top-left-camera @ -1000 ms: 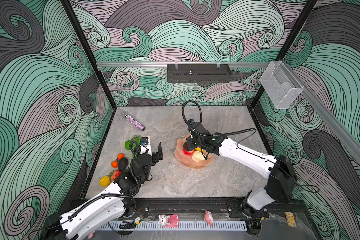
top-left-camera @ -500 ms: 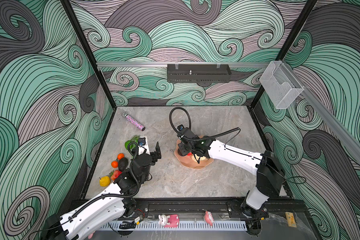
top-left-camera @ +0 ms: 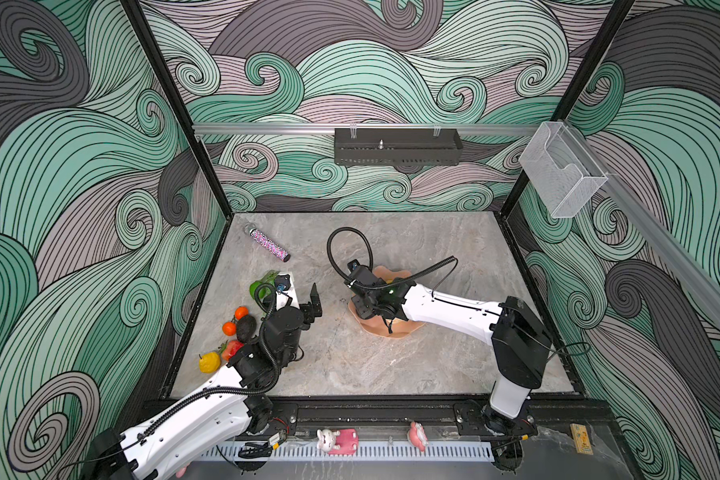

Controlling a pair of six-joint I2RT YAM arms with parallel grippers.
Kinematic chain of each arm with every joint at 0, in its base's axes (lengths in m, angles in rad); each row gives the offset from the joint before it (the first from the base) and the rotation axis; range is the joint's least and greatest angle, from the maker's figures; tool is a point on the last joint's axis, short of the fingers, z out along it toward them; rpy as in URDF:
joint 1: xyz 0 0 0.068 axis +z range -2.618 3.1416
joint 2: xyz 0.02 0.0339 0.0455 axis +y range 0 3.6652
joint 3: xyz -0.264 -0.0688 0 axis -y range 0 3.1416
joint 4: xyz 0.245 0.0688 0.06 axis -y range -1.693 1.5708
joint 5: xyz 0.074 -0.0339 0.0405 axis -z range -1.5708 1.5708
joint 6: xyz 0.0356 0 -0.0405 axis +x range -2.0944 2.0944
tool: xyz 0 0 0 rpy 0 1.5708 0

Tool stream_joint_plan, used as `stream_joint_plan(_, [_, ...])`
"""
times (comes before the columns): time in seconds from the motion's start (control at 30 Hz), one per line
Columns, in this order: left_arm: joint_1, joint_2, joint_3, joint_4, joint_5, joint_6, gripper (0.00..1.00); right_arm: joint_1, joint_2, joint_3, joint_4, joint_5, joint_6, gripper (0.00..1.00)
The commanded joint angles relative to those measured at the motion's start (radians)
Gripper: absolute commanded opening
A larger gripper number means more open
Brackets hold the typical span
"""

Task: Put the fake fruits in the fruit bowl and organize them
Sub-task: 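Lower the mangosteen into the bowl beside the pear with the right gripper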

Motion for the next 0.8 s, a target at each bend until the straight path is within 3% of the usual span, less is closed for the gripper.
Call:
stream_joint_plan(0.0, [0.007,-0.002,0.007,-0.013,-0.029,-0.011,0.94,0.015,0.015,0.012,-0.008,0.061,-0.018,0.0])
stream_joint_plan(0.3, [0.012,-0.004,0.005,-0.013,-0.034,-0.018,0.94,0.049,0.015,-0.027,0.026,0.14,-0.025,0.0])
stream_joint_plan(0.77, [0.019,0.032,0.008,0.001,-0.014,-0.016,0.94,0.054,-0.152,-0.189,0.147,0.173,0.03,0.0])
